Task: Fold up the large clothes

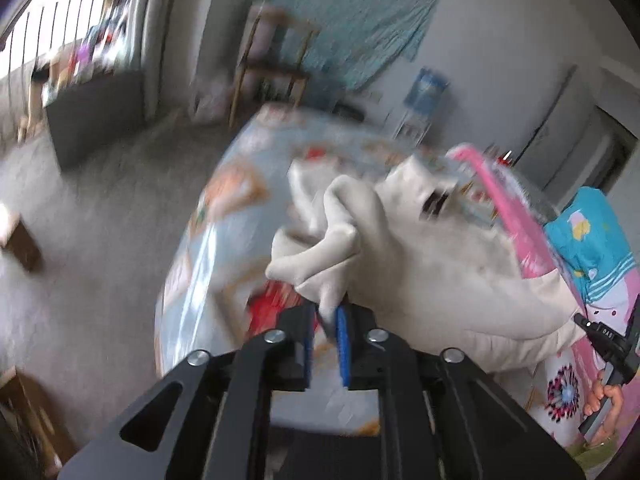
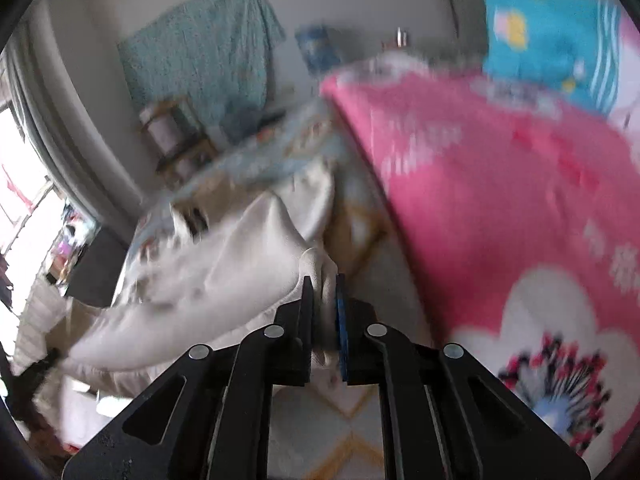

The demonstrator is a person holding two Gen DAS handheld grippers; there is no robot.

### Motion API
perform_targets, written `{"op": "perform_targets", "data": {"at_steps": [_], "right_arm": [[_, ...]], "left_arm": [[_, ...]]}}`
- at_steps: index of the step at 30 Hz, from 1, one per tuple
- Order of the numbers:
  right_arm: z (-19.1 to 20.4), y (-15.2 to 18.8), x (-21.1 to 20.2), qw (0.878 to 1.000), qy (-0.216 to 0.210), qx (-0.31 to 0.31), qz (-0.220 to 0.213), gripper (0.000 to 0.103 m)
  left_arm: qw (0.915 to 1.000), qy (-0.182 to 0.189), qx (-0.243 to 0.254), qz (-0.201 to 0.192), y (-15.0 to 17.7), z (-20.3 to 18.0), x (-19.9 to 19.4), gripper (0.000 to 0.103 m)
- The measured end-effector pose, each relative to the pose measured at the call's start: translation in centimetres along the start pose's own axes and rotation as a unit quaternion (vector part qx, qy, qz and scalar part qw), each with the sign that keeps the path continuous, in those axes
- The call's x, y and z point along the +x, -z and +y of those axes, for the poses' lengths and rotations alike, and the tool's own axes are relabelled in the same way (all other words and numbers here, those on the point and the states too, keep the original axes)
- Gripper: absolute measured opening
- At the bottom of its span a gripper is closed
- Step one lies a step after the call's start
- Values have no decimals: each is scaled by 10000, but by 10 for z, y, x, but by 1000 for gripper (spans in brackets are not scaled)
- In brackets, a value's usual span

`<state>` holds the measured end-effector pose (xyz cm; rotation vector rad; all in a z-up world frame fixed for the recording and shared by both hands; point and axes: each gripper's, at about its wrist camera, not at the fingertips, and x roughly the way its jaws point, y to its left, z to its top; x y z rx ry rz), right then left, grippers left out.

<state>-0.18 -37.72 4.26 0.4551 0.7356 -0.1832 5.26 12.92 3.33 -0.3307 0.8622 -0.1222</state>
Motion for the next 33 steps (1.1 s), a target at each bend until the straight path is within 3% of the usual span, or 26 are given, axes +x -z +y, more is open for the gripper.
{"op": "perform_targets", "data": {"at_steps": [2,3,4,5,7,8,11,13,15,17,19,21,23,25,28,31,33], "right_arm": [[-9,11,19,9991,158,-4,394,22],[-11,17,32,9963,424,-152,730,22],[-14,22,38,9926,835,-271,839,30],[-17,22,39,9911,973,-277,871,39],[-19,18,27,9926,948,-188,737,40],[-17,14,19,9926,1040,-223,594,46],[-4,4,5,9919,1173,-386,311,51],[12,0,4,9945,863,-530,278,55],[41,1,12,9955,315,-772,448,64],[73,10,28,9906,-323,-1047,818,68],[113,29,53,9770,-933,-1392,1316,68],[137,43,73,9678,-1013,-1646,1616,68],[157,56,93,9594,-910,-1948,1825,68],[166,62,104,9562,-708,-2139,1868,66],[164,70,116,9523,-411,-2300,1962,52],[162,73,113,9530,-179,-2423,1812,27],[159,72,114,9551,-158,-2351,1796,11]], "left_arm": [[9986,-83,-273,438,16,18,19,25],[9968,-162,-455,637,24,29,27,27],[9951,-155,-655,722,31,39,30,29],[9944,-143,-784,690,34,43,28,31],[9946,-408,-858,427,33,51,17,32],[9949,-583,-790,216,30,52,7,35],[9963,-567,-644,-105,18,50,-7,39],[9984,-390,-382,-130,10,35,-7,42],[10000,18,17,-36,5,8,3,53],[9982,432,362,228,4,-18,19,58],[9925,717,720,681,10,-47,46,59],[9877,739,1019,932,17,-66,65,59],[9820,535,1452,1087,26,-85,84,59],[9756,139,1851,1172,35,-93,100,59],[9675,-195,2313,1008,44,-100,102,56],[9630,-364,2523,871,48,-104,102,46],[9606,-424,2626,808,50,-107,102,19]]}}
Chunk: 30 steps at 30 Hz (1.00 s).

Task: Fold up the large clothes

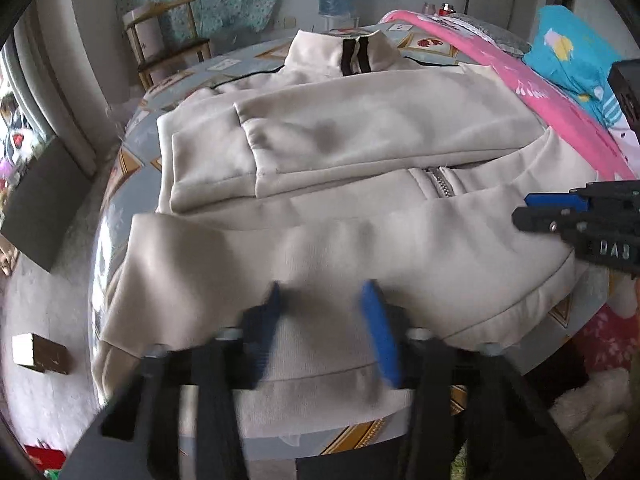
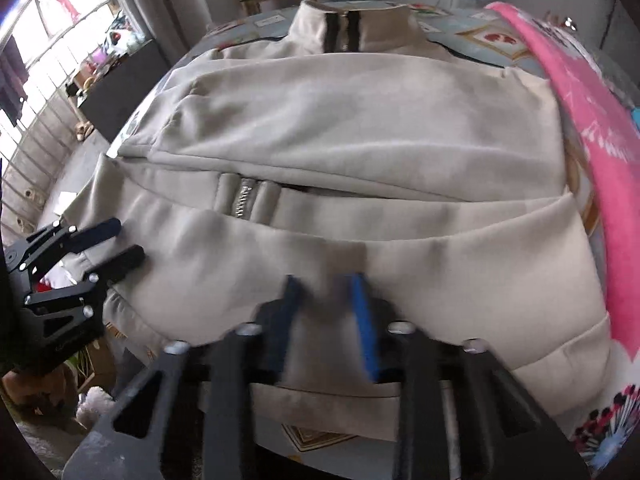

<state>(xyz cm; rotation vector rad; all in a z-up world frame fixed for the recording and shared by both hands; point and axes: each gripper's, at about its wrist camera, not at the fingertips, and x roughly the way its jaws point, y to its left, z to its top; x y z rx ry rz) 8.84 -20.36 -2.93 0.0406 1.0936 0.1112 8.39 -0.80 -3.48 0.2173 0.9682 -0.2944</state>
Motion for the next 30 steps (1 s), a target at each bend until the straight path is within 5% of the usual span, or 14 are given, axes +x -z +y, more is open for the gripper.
{"op": "perform_targets", "data": {"at_steps": [3,14,24,30], "right_arm": [[-3,1,0,9999,-67,105,-15,4],[13,-11,-76,9924,253,3,-1201,3],[4,-20,3,9947,552,-14,-868,3],[-15,-15,-8,9970,57,244,-731,17]], "left_arm": [[9998,-128,144,-91,-1,-4,1,5],[9926,-371,257,-1125,-30,2,-54,3],[9936,-698,559,-692,-30,-5,18,4],[9942,-695,536,-627,-26,-5,24,4]]}}
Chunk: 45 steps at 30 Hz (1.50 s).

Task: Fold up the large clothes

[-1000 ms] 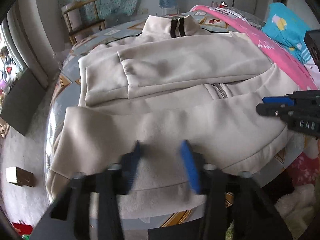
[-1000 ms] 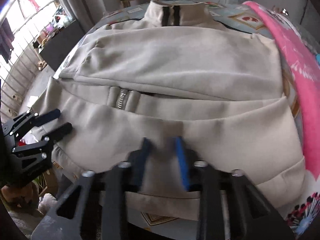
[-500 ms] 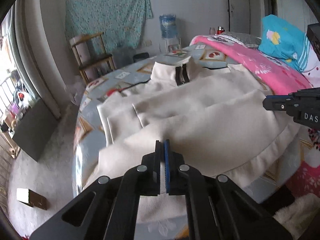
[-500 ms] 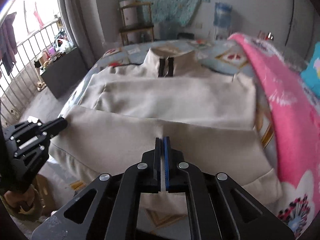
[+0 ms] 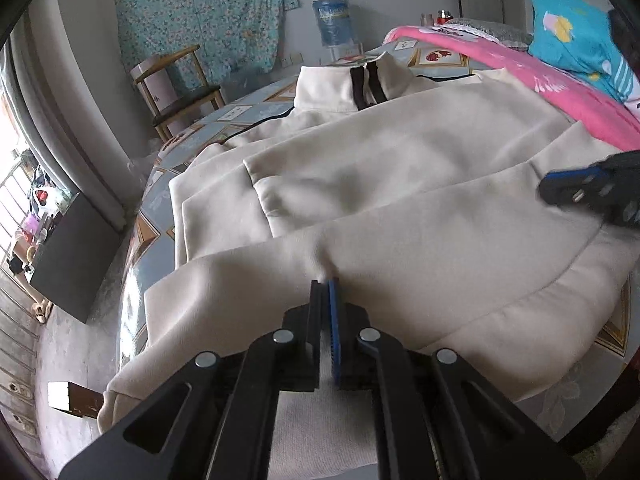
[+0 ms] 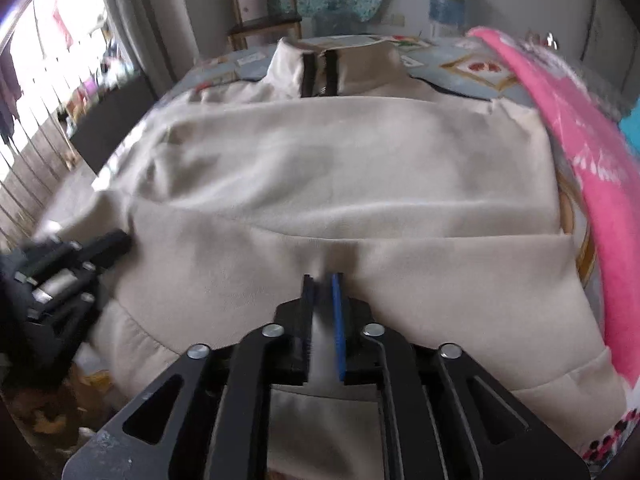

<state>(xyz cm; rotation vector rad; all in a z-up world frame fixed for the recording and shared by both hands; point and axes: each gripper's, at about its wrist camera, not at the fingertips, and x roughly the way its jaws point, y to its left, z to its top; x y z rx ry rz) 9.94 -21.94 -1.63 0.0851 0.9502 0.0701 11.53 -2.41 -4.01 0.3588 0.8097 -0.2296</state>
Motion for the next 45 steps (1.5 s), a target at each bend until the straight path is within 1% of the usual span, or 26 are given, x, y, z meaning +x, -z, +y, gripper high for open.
{"op": "perform_targets", "data": {"at_steps": [1,2,4,7,9,11,12,13,14,15,16,18,20,22,24,26,28,30,32,33,35,36,38,41,43,45], "right_arm": [[-11,-2,-8,9998,-45,165,-67,26],[-29,-3,-24,9988,30,419,-242,34],[-60,-2,-48,9957,177,790,-446,39],[-105,2,-63,9902,393,1253,-467,41],[-127,5,-58,9879,491,1448,-256,41],[-134,8,-50,9883,523,1429,-92,40],[-135,8,-44,9891,491,1390,0,37],[-135,8,-39,9901,455,1323,69,24],[-131,9,-34,9913,542,1194,109,12],[-126,10,-33,9918,682,1075,118,7],[-121,11,-34,9924,797,931,89,5],[-109,11,-46,9930,930,701,-190,5],[-100,7,-62,9907,1113,559,-549,4],[-100,5,-67,9889,1195,523,-712,4],[-105,5,-61,9883,1276,514,-653,4],[-115,4,-41,9883,1349,526,-485,5],[-123,8,-20,9884,1360,569,-360,7],[-120,10,-16,9862,1545,484,-352,12],[-119,7,-26,9832,1709,528,-354,40],[-120,7,-33,9817,1775,572,-388,45],[-123,6,-56,9789,1816,735,-576,46],[-123,6,-66,9782,1794,799,-680,46],[-117,5,-88,9800,1567,844,-891,46],[-84,1,-105,9886,803,564,-1143,39],[-46,-3,-89,9953,-61,175,-949,35],[-8,-4,-62,9962,-551,-283,-606,26]], "left_arm": [[10000,10,-1,1,0,0,0,5],[10000,18,2,3,0,-1,-1,5],[10000,34,-2,15,0,-1,0,5],[10000,69,1,24,0,0,0,5],[9999,101,-3,42,0,1,0,5],[9999,110,11,56,1,2,1,5],[9999,106,17,59,1,2,0,6],[9999,98,19,61,1,1,0,6],[9999,93,19,60,1,1,0,6],[9999,91,14,54,2,1,0,6],[9999,100,5,49,2,1,-1,6],[9998,170,-33,45,4,3,-2,6],[9995,281,-92,65,5,6,-3,6],[9993,339,-142,81,6,7,-4,6],[9993,341,-133,81,8,5,-6,6],[9994,315,-107,73,8,3,-6,6],[9994,315,-136,69,8,3,-6,6],[9994,306,-149,63,9,3,-6,6],[9994,294,-166,51,9,3,-6,6],[9994,295,-167,43,9,3,-6,6],[9994,295,-160,26,10,3,-6,6],[9994,301,-155,21,10,3,-6,6],[9994,321,-154,17,10,4,-6,6],[9993,343,-164,13,10,5,-6,6],[9993,342,-167,9,10,5,-6,6],[9992,347,-184,11,10,5,-6,6]]}}
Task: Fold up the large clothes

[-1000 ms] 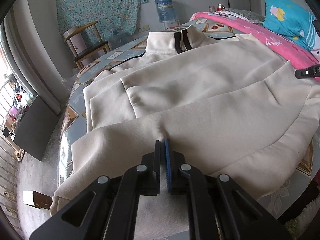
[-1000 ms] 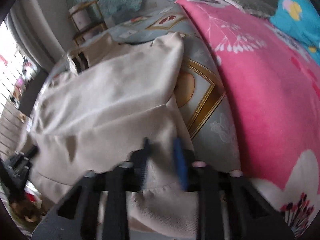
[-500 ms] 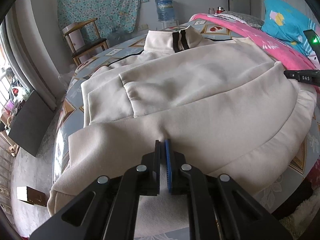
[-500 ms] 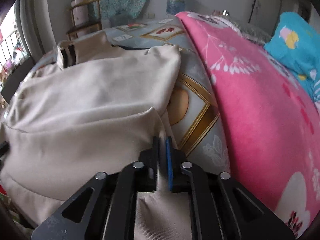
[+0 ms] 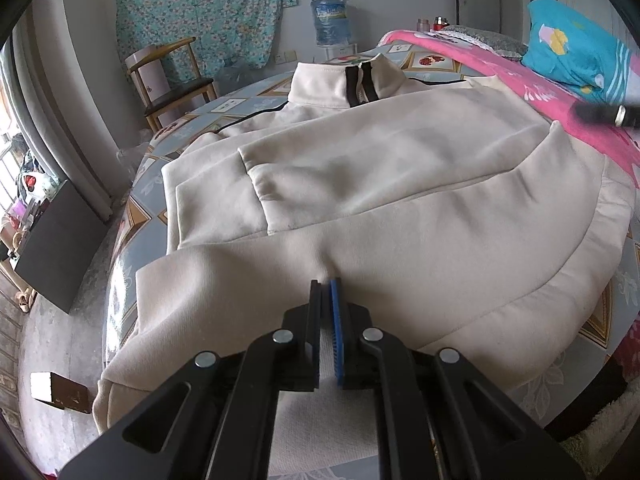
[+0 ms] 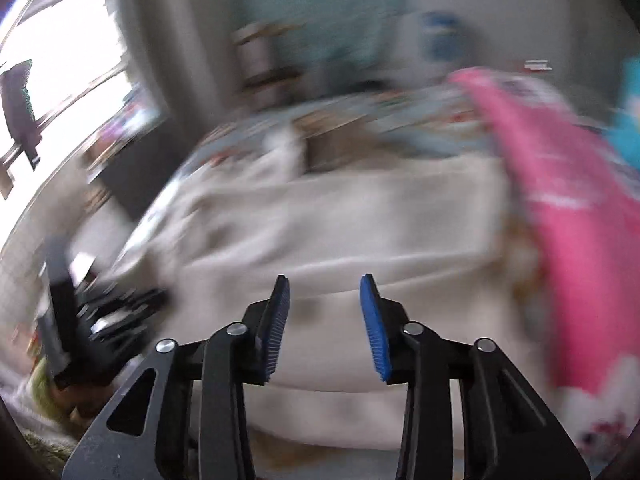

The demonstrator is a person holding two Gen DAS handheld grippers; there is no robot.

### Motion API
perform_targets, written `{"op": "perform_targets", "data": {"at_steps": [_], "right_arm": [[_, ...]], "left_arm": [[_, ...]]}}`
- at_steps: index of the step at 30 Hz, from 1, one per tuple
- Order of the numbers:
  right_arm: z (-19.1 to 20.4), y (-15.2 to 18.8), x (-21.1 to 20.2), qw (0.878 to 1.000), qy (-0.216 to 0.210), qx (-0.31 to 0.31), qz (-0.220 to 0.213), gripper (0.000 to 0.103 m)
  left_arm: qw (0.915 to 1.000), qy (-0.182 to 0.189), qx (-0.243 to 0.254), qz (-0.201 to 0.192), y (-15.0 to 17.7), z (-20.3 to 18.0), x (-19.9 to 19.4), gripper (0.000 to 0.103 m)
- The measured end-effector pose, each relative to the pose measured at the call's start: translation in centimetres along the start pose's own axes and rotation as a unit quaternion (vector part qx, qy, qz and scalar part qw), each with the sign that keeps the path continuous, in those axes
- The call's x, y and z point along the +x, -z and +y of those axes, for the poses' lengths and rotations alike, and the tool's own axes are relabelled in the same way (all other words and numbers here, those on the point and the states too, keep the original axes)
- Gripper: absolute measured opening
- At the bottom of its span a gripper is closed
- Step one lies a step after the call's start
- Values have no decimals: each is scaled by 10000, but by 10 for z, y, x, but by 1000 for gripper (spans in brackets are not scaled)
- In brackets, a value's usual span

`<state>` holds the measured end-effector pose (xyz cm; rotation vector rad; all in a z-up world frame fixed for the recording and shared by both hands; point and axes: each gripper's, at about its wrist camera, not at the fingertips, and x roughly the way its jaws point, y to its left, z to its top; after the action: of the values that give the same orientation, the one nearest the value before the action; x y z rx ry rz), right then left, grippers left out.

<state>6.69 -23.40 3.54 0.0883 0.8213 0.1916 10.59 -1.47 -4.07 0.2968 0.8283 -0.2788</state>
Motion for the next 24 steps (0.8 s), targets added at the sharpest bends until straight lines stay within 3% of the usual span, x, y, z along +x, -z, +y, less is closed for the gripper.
{"op": "perform_targets", "data": {"at_steps": [4,8,13,16,18,24], "right_arm": [[54,4,55,9939,-598,-685,616,15],[76,7,88,9892,-448,-1147,796,12],[69,-3,97,9910,-584,-943,749,9],[66,2,94,9918,-655,-837,709,9],[67,5,96,9920,-690,-780,718,9],[70,4,96,9917,-615,-873,720,9]], "left_arm": [[9999,64,-142,-15,0,2,0,6],[9991,219,-366,-50,2,8,-1,6],[9942,681,-807,-218,10,27,-23,7],[9933,564,-1008,70,25,42,-21,7],[9879,746,-1357,51,40,62,-25,7],[9826,174,-1828,289,64,105,-42,7]]}}
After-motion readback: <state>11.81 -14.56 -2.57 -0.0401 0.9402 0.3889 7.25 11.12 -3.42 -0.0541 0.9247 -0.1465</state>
